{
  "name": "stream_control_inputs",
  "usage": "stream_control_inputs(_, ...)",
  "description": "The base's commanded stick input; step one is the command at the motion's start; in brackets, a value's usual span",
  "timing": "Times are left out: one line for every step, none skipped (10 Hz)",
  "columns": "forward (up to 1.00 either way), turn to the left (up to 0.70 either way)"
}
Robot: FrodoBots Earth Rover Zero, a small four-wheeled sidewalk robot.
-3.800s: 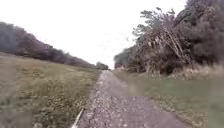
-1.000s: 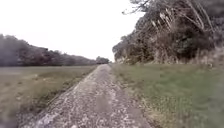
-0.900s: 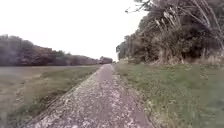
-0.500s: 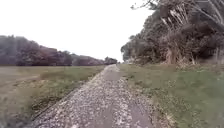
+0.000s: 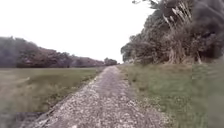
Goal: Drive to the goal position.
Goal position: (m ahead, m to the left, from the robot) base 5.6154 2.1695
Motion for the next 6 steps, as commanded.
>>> stream_control_inputs(1.0,0.02)
stream_control_inputs(1.0,0.01)
stream_control_inputs(1.0,0.0)
stream_control_inputs(1.0,0.0)
stream_control_inputs(1.0,0.0)
stream_control_inputs(1.0,0.0)
